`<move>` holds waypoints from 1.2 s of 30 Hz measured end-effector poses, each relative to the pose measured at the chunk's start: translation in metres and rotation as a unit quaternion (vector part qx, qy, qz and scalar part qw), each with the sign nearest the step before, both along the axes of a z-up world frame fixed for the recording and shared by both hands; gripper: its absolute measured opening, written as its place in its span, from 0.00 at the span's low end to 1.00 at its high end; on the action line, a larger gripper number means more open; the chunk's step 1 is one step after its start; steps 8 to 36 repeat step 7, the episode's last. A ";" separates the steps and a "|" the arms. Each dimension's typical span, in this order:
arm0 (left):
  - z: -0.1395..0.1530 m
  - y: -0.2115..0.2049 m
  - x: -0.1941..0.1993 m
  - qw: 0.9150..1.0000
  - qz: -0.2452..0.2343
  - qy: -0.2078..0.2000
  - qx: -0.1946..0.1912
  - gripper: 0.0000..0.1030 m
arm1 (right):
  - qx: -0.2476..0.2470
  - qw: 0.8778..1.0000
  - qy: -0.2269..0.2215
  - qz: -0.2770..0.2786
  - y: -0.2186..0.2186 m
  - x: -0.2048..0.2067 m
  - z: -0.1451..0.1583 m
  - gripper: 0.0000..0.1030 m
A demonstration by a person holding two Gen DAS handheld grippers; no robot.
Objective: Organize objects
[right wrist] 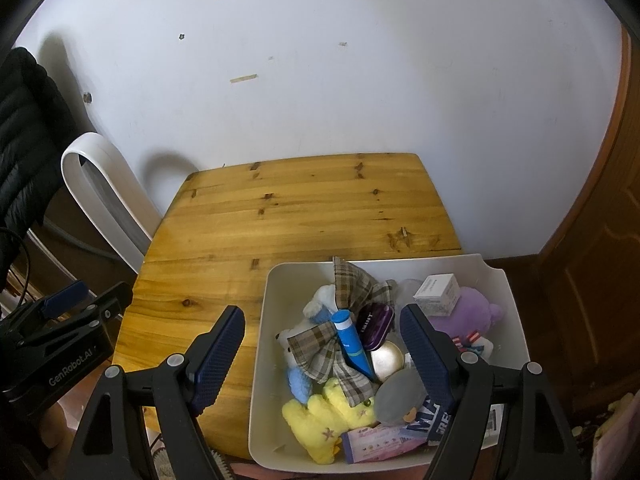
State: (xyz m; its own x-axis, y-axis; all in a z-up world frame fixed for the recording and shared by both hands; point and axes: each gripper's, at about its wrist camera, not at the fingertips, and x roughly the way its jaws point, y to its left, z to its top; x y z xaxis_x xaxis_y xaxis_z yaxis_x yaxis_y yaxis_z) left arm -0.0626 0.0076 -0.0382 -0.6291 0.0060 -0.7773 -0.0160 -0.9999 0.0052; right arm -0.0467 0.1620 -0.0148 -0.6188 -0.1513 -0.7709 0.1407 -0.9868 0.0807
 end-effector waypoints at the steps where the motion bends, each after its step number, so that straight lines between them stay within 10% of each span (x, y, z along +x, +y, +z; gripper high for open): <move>1: 0.000 -0.001 0.000 1.000 -0.001 0.000 0.000 0.68 | 0.000 1.000 0.000 0.000 0.000 0.000 0.000 0.78; 36: 0.000 -0.006 0.000 1.000 -0.003 -0.001 0.003 0.68 | 0.003 1.000 -0.009 0.000 -0.005 -0.001 -0.003 0.78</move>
